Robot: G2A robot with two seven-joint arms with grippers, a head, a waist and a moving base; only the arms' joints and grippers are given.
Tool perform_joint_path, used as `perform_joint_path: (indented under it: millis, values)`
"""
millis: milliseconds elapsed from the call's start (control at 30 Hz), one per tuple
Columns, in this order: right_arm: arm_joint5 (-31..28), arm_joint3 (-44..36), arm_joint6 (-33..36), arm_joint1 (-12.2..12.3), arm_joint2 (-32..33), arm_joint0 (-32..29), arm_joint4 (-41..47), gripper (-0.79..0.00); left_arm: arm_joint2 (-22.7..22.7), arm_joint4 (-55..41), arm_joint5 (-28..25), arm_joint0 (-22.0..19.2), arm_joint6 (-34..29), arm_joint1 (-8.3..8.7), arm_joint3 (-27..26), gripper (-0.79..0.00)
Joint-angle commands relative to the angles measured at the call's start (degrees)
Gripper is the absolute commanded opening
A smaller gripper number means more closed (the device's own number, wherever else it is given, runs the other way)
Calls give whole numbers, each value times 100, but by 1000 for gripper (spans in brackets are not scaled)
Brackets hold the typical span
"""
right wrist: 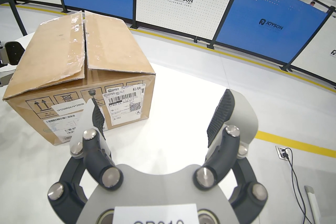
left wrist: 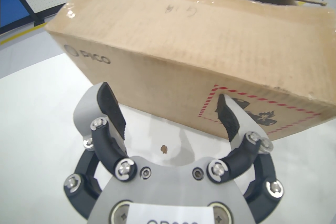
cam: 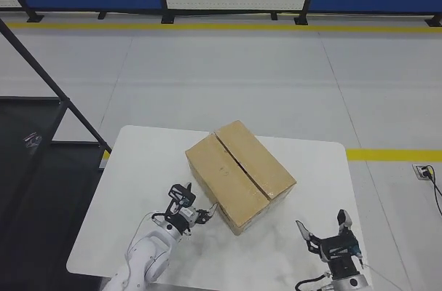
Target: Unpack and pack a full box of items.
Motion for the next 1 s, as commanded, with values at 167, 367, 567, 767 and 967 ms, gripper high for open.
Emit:
perform_joint_path:
  millis: [167,367,567,767,967]
  values:
    - [-318,30,144,-1,-152,99,-89,0,-982,-566,291,437,218,117,-176,0]
    - [-737,129,856,-14,-937,408,-1230,0,-1503,-911,440,666,225,168,-302,0]
    - [-385,427,1315,-130,-1662,757,-1427,0,-1557,-968,454,715,156,172,-358,0]
    - [153,682,1542,-279,-2178,1047,-1073,0,-1557,-968,454,715,156,172,-358,0]
    - [682,922,1571,-418,-2472,1271,-571,0,-1557,-968,454,715,156,172,-358,0]
